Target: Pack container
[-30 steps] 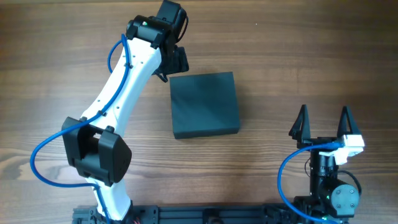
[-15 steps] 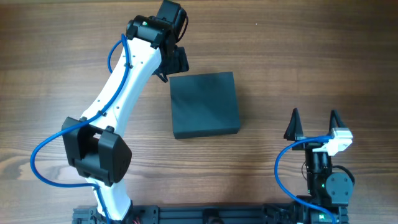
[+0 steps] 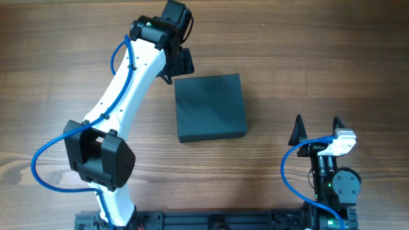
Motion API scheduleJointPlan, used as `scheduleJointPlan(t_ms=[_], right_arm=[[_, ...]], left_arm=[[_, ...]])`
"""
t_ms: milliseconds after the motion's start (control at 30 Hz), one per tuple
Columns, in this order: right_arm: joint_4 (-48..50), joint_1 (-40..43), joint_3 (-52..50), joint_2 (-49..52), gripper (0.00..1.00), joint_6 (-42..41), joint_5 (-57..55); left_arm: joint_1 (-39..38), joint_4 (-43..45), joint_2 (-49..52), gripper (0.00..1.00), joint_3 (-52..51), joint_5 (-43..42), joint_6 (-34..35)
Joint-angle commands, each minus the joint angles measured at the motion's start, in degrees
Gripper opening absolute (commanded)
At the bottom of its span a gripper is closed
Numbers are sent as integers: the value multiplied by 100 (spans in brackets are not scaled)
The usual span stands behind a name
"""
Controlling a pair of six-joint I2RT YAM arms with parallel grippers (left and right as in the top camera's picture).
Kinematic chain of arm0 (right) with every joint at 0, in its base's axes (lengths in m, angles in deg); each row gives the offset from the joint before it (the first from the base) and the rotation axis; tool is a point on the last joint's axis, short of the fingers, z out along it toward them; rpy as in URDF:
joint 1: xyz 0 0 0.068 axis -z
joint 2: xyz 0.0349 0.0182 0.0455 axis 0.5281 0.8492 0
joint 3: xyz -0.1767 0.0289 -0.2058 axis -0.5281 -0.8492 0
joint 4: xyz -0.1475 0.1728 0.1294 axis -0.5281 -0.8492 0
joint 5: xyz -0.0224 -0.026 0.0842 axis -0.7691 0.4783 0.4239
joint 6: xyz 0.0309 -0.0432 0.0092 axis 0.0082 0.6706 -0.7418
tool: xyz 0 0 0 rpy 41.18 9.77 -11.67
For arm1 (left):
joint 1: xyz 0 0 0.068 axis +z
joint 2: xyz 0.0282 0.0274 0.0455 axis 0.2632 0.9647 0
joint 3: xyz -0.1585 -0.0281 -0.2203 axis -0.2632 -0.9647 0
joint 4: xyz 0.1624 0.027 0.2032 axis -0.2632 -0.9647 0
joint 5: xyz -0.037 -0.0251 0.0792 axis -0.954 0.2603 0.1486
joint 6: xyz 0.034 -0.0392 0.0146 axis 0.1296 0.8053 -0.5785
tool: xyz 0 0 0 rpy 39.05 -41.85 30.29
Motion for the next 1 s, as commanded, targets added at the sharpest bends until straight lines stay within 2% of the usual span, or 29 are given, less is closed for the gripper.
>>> scheduleJointPlan(t_ms=[0, 133, 200, 233, 300, 400, 433, 533, 667, 800, 967], right_arm=[[13, 20, -4, 17, 100, -98, 48], [13, 20, -4, 17, 100, -96, 48], [13, 20, -4, 17, 100, -98, 48], [13, 20, -4, 17, 100, -98, 48], [13, 20, -4, 17, 100, -98, 48], [13, 20, -4, 17, 100, -96, 48], [13, 20, -4, 17, 100, -96, 48], [13, 20, -4, 17, 100, -98, 48], [13, 20, -4, 17, 100, -96, 48], [15, 20, -4, 17, 100, -98, 48], [13, 20, -4, 17, 100, -96, 48]], left_arm=[[35, -4, -94, 100, 76, 74, 101], [48, 0, -94, 100, 76, 380, -136], [46, 348, -254, 100, 76, 603, -518], [35, 688, -446, 100, 76, 726, -697], [42, 2020, -1239, 100, 76, 828, -1189], [269, 3685, -2616, 100, 76, 824, -1281], [411, 3991, -3126, 100, 76, 824, -1281], [946, 3926, -4251, 100, 74, 776, -1281], [1676, 3230, -5335, 100, -153, 297, -1281], [2079, 3307, -6496, 100, -1587, 173, -1255], [2347, 4662, -8133, 100, -4592, -330, -1235]])
